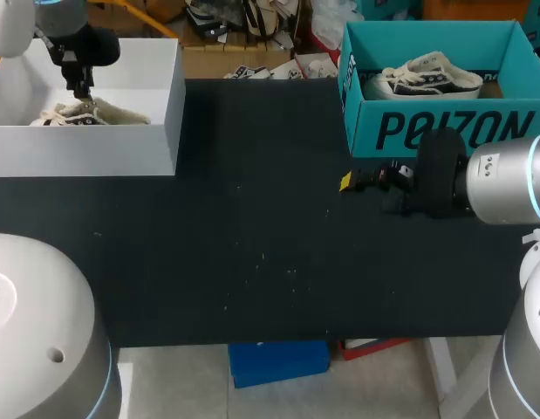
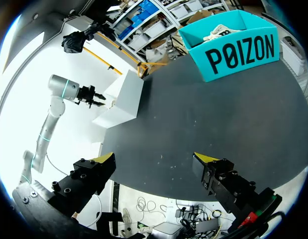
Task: Take the shoe out of the shoebox, open the shoe tongue, remove and reinsert the insole, then place the shoe into the shoebox
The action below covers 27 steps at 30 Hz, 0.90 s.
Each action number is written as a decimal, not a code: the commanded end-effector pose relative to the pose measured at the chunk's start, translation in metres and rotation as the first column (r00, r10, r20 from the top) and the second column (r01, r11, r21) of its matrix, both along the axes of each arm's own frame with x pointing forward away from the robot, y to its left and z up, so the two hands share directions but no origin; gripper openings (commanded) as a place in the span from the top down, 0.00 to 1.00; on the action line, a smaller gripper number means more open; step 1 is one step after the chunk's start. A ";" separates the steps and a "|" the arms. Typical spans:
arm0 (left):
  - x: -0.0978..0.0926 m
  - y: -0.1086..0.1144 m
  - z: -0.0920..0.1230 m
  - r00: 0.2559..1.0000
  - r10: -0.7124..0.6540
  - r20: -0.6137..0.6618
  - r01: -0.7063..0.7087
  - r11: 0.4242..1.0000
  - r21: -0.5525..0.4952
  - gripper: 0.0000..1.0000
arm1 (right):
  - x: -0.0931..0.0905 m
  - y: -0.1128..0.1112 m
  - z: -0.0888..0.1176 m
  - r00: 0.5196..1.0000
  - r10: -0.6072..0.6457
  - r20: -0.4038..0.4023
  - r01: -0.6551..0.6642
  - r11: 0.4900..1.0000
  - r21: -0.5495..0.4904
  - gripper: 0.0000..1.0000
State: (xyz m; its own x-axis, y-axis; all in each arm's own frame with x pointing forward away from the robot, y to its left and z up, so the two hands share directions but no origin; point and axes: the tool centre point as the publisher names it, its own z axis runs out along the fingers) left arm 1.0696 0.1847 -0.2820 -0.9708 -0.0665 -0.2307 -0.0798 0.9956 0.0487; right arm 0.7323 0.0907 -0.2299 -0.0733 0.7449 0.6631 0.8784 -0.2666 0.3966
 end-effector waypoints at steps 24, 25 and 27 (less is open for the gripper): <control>-0.099 -0.088 0.060 0.952 0.222 -0.213 -0.235 0.971 -0.034 0.00 | 0.000 0.001 0.000 1.000 -0.001 -0.001 0.001 1.000 -0.002 0.00; -0.101 -0.089 0.059 0.949 0.233 -0.212 -0.244 0.969 -0.027 0.00 | 0.000 0.001 0.000 1.000 -0.001 -0.001 0.001 1.000 -0.002 0.00; -0.108 -0.092 0.058 0.938 0.280 -0.206 -0.290 0.957 -0.019 0.00 | 0.000 0.001 0.000 1.000 -0.001 -0.001 0.001 1.000 -0.002 0.00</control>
State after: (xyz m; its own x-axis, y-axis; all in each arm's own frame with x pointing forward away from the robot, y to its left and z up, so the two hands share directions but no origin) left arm 0.9654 0.0991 -0.2237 -0.9429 -0.3330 -0.0096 -0.3331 0.9425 0.0279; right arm 0.7323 0.0908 -0.2299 -0.0734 0.7449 0.6631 0.8784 -0.2665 0.3966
